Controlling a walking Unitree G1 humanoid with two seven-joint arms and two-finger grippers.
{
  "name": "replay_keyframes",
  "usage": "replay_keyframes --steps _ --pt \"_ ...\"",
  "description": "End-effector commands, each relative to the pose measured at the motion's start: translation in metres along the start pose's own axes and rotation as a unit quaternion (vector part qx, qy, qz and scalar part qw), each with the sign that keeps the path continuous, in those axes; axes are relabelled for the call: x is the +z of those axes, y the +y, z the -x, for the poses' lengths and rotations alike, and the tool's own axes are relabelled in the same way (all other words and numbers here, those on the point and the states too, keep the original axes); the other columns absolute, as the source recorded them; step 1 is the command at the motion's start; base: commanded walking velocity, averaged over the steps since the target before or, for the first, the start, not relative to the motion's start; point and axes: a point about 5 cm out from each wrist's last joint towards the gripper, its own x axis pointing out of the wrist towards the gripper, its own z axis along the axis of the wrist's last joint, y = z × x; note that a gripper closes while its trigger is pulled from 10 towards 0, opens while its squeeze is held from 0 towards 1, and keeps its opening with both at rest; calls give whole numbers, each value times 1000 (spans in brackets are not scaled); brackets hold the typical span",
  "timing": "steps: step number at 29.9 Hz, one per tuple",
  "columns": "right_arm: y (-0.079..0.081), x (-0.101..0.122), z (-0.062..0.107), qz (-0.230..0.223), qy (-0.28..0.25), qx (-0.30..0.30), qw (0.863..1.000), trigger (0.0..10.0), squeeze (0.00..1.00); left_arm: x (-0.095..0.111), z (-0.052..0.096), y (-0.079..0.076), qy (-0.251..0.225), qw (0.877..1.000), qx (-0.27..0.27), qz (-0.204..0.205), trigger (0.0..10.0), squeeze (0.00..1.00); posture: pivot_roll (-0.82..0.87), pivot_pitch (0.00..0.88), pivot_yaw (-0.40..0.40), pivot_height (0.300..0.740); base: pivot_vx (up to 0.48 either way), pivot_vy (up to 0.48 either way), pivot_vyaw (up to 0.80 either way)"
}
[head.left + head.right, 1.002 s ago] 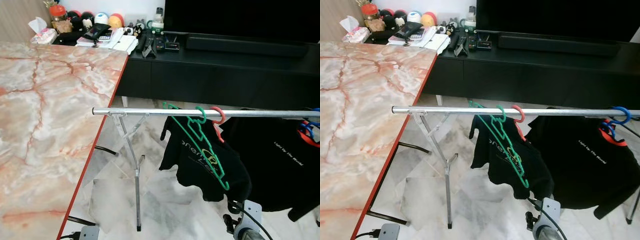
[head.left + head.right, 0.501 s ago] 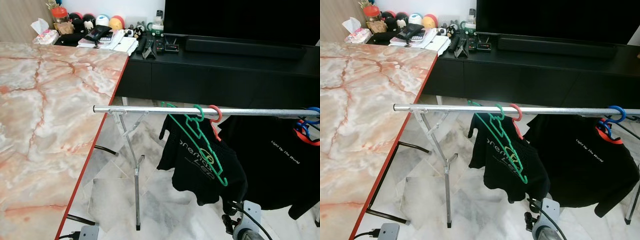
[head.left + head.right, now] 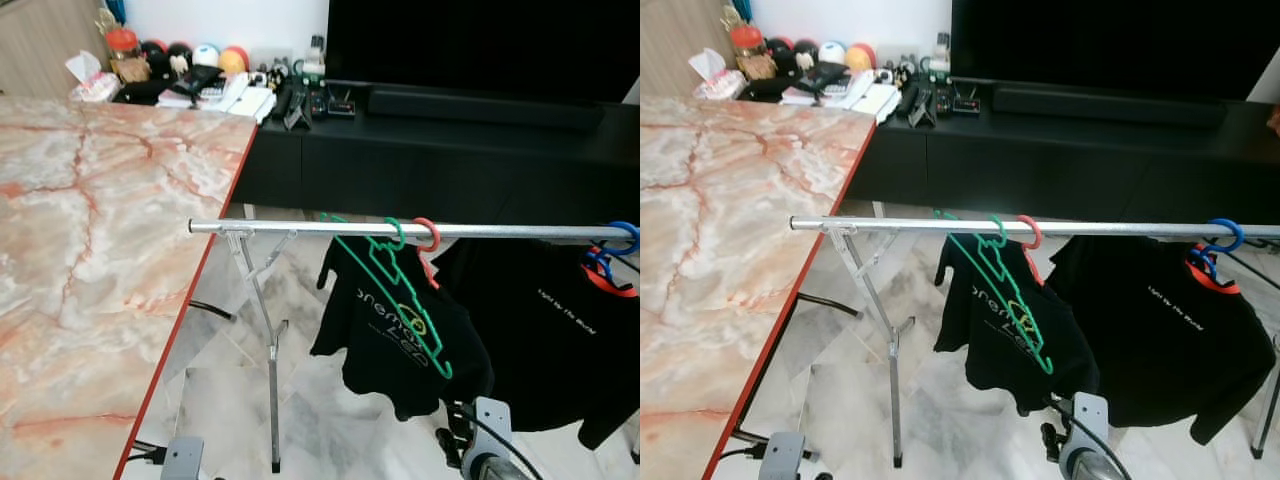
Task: Hang hanger
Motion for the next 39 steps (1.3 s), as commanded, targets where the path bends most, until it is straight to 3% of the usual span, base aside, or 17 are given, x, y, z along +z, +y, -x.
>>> replay_keyframes --steps 1,9,13,20,31,32,34,36,39 --pt "3 -3 0 -7 10 1 1000 10000 0 -5 0 2 19 1000 -1 0 10000 0 -24 34 -5 740 0 0 0" --pt "12 8 -2 -25 -5 4 1000 10000 0 4 -2 9 15 1000 -2 -13 10000 0 -20 27 38 740 0 0 0" --pt "15 7 -3 -19 -6 8 1000 10000 0 -7 2 17 30 999 5 -15 10000 0 -23 42 56 740 0 0 0" --pt "10 4 -1 78 -8 10 997 10000 0 -37 12 23 62 998 7 -16 10000 0 -22 73 46 740 0 0 0" --pt "3 6 2 51 -82 1 995 10000 0 -63 22 23 84 996 8 -13 10000 0 -31 106 13 740 0 0 0" --pt "-8 -34 30 54 -196 19 979 10000 0 -64 22 24 84 996 8 -14 10000 0 -32 114 14 740 0 0 0" --pt "-11 -52 76 56 -293 26 954 10000 0 -64 23 25 84 996 6 -17 10000 0 -42 119 18 740 0 0 0" --pt "-6 -51 94 55 -316 32 947 10000 0 -63 23 25 82 996 2 -21 10000 0 -48 121 20 740 0 0 0" --pt "-3 -60 98 49 -308 32 950 10000 0 -63 23 27 82 996 1 -24 10000 0 -53 119 22 740 0 0 0"
